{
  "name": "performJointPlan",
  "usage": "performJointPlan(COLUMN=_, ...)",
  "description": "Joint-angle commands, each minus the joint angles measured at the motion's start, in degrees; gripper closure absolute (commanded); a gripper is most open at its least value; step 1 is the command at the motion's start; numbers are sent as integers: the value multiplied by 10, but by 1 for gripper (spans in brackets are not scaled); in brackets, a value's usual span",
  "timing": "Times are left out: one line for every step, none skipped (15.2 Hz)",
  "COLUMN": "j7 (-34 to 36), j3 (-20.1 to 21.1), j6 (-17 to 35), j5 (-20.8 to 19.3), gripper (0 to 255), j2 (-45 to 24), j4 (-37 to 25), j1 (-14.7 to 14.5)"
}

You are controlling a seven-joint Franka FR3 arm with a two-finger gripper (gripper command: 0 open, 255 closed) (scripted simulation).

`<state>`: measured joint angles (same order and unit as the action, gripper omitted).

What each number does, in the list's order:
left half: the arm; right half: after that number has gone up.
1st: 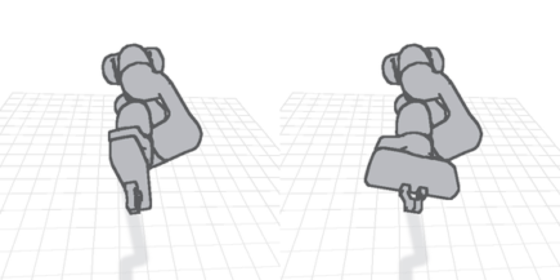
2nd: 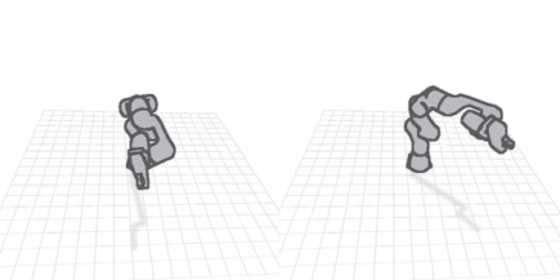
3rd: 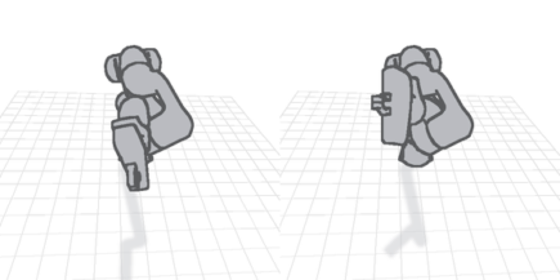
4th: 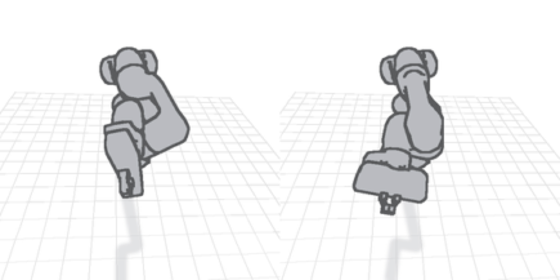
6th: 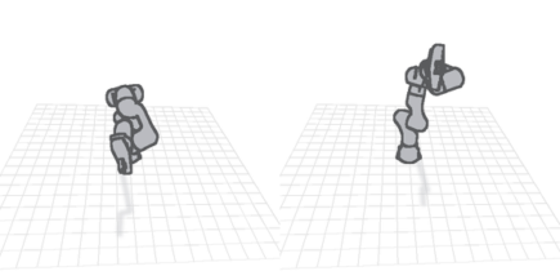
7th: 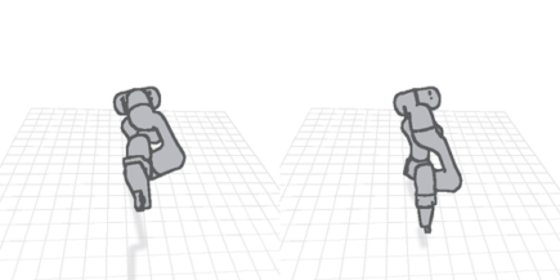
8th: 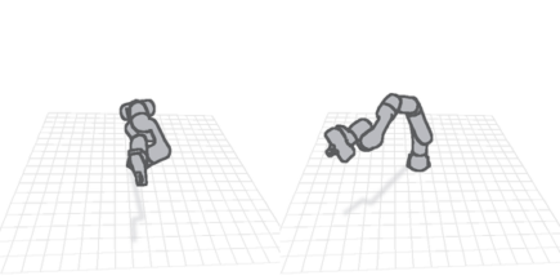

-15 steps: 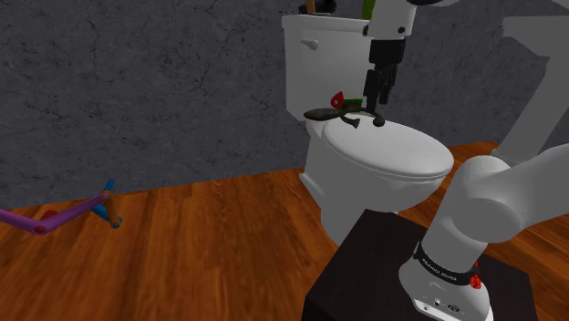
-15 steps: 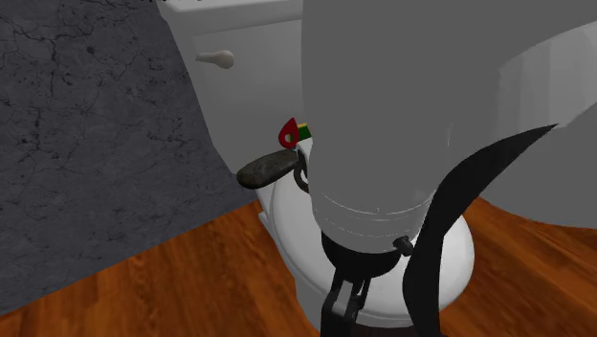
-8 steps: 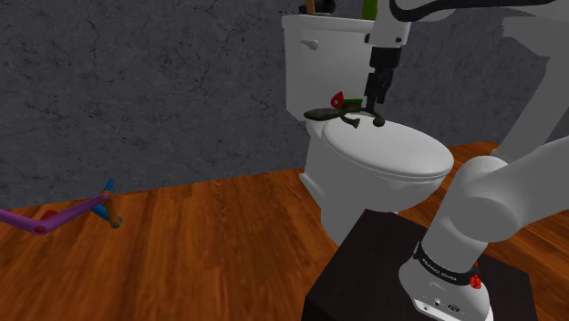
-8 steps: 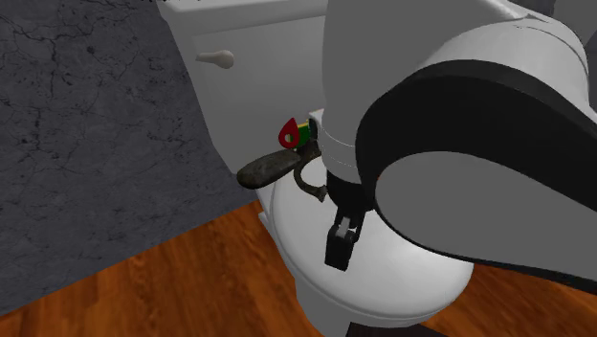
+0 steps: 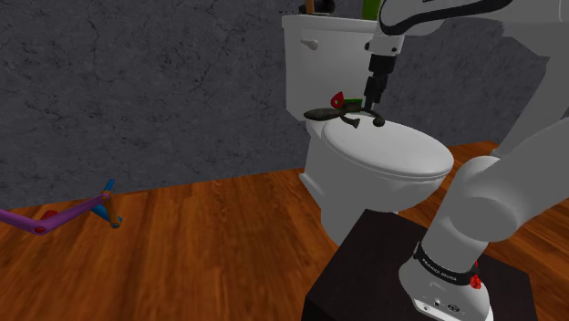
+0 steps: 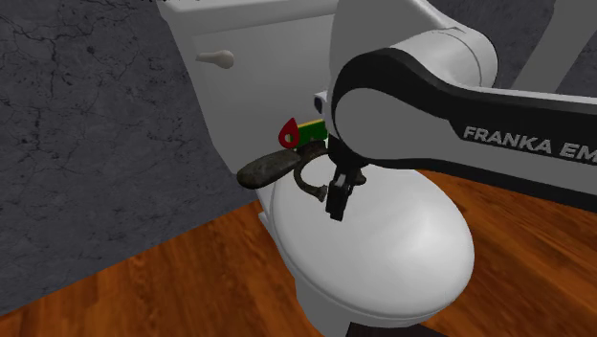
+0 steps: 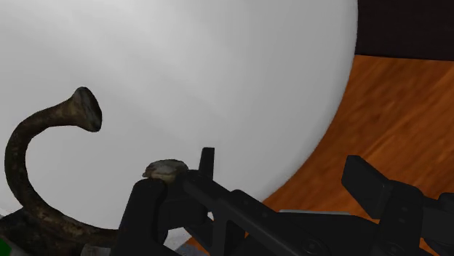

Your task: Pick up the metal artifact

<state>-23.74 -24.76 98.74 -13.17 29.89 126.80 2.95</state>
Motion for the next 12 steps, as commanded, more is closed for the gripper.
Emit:
performJointPlan(j7=-31, j3=-28, j6=18, j5=5, gripper=0, j2=-35, j4=-24, j1=-3)
performJointPlan(j7=-47, j3=-42, j6=28, j5=10, gripper=0, j2=-53, j4=-36, j1=-5)
performJointPlan(j7=-64, j3=-56, j6=36, j5=15, gripper=0, j2=-72, j4=-48, j1=-7)
performJointPlan(j7=-81, j3=-70, j6=45, j5=23, gripper=0, j2=-91, j4=-61, j1=-9)
performJointPlan(j7=-98, j3=-85, j6=53, j5=32, gripper=0, j2=-111, j4=-75, j1=-11)
performJointPlan(j7=-117, j3=-99, j6=60, j5=42, gripper=0, j2=-133, j4=-90, j1=-12)
performJointPlan(j7=-136, j3=-113, j6=67, j5=55, gripper=0, j2=-155, j4=-105, j1=-14)
performJointPlan(j7=-156, j3=-127, j6=73, j5=69, gripper=0, j2=-178, j4=-121, j1=-16)
performJointPlan(j7=-177, j3=-141, j6=78, j5=85, gripper=0, j2=-203, j4=-139, j1=-16)
performJointPlan(j7=-199, j3=-154, j6=82, j5=104, gripper=0, j2=-229, j4=-157, j1=-16)
performJointPlan(j7=-222, j3=-166, j6=84, j5=124, gripper=0, j2=-256, j4=-176, j1=-14)
performJointPlan(j7=-245, j3=-177, j6=86, j5=147, gripper=0, j2=-284, j4=-196, j1=-10)
